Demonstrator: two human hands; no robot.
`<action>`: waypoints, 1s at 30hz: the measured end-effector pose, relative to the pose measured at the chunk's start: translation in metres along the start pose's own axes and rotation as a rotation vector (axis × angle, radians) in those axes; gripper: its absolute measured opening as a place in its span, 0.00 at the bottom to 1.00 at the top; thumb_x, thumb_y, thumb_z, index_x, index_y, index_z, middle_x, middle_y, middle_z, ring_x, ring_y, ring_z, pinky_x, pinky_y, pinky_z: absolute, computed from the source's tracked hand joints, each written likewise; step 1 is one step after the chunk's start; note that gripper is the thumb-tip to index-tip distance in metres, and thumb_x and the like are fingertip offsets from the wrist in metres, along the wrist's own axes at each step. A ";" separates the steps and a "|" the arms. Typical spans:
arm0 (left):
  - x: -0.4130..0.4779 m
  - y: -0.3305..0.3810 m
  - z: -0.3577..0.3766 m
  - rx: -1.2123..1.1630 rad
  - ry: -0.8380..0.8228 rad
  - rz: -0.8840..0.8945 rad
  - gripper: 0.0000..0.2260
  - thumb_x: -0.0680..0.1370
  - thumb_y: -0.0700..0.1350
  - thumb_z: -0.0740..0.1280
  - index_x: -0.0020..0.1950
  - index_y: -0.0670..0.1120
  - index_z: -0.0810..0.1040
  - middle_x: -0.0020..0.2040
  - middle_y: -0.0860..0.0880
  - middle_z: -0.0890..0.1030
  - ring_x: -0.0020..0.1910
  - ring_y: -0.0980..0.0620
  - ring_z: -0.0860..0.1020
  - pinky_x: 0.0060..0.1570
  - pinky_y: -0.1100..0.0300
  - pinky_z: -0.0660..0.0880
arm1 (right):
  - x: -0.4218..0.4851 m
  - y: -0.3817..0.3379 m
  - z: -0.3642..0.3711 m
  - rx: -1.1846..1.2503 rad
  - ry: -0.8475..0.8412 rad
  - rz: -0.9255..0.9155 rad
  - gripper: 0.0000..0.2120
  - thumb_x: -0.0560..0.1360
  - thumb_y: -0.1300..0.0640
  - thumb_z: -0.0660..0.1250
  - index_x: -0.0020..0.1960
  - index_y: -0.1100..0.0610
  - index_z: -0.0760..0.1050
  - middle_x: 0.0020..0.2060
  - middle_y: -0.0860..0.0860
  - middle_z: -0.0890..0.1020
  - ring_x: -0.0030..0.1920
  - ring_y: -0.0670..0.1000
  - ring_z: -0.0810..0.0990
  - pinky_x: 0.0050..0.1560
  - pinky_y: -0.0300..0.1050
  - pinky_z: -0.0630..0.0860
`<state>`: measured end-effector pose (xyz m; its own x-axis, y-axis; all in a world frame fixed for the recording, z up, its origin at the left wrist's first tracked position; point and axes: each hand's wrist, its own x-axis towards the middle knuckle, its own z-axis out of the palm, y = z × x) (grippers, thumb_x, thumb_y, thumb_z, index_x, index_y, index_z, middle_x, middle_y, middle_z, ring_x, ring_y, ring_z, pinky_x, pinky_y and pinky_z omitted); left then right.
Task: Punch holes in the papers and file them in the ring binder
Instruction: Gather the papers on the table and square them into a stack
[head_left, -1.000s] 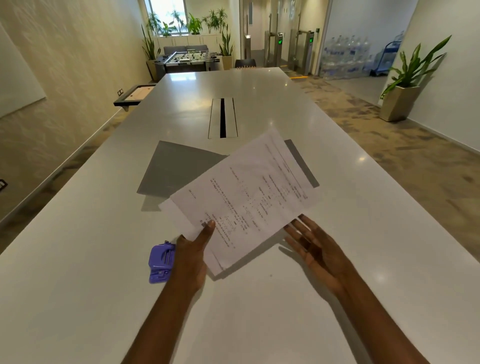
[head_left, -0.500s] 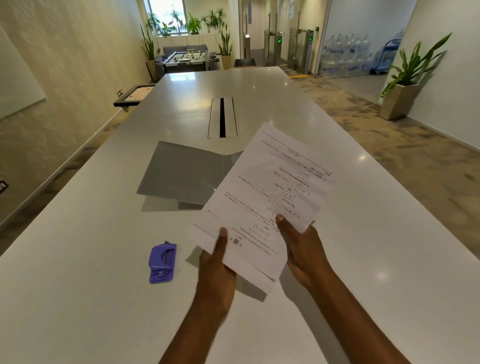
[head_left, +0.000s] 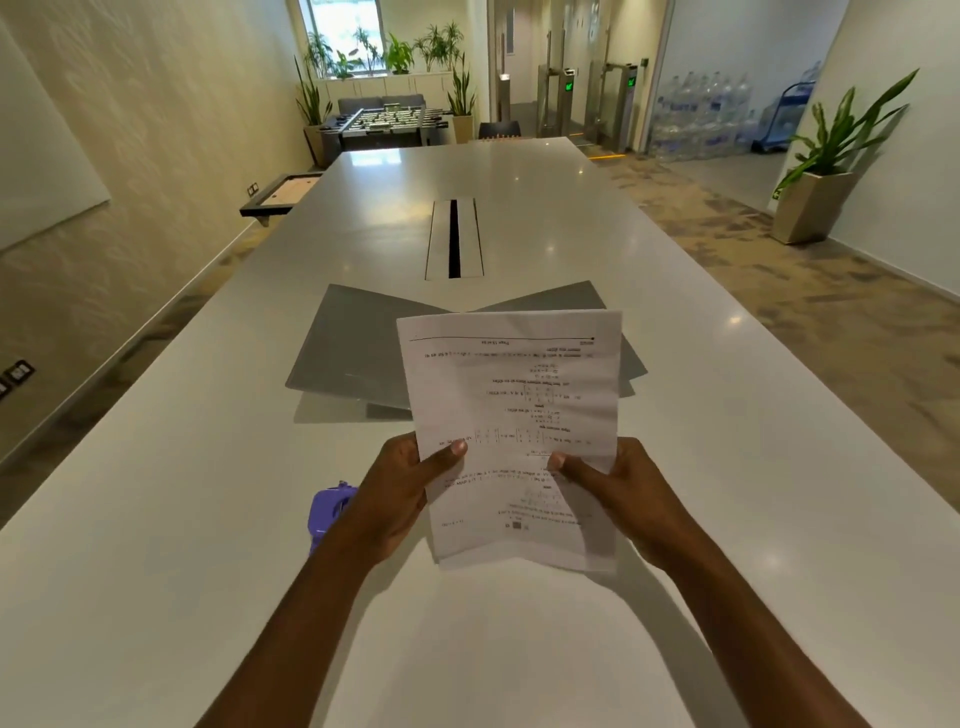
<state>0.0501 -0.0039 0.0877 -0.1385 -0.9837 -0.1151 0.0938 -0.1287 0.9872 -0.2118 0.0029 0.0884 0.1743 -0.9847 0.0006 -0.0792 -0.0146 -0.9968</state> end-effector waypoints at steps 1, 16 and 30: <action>-0.001 0.000 0.007 0.047 0.042 0.032 0.15 0.79 0.48 0.71 0.63 0.44 0.83 0.60 0.45 0.88 0.58 0.40 0.86 0.62 0.39 0.81 | 0.000 0.002 0.003 0.001 0.029 -0.022 0.13 0.79 0.54 0.72 0.62 0.52 0.84 0.55 0.47 0.89 0.53 0.52 0.89 0.56 0.57 0.85; -0.019 -0.017 0.040 0.064 0.338 0.253 0.07 0.82 0.40 0.69 0.53 0.52 0.83 0.42 0.60 0.89 0.42 0.57 0.87 0.36 0.66 0.82 | -0.007 0.012 0.021 0.124 0.195 -0.141 0.11 0.80 0.59 0.71 0.62 0.53 0.83 0.54 0.46 0.89 0.53 0.47 0.88 0.49 0.40 0.84; -0.011 -0.046 0.039 0.024 0.372 0.115 0.10 0.78 0.43 0.75 0.57 0.53 0.81 0.50 0.49 0.87 0.47 0.53 0.87 0.39 0.62 0.84 | -0.002 0.041 0.026 0.094 0.151 -0.037 0.10 0.79 0.58 0.73 0.60 0.50 0.83 0.53 0.44 0.89 0.53 0.48 0.88 0.50 0.41 0.84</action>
<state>0.0092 0.0178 0.0480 0.2392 -0.9705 -0.0312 0.0645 -0.0162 0.9978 -0.1903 0.0089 0.0458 0.0255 -0.9988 0.0423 0.0179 -0.0418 -0.9990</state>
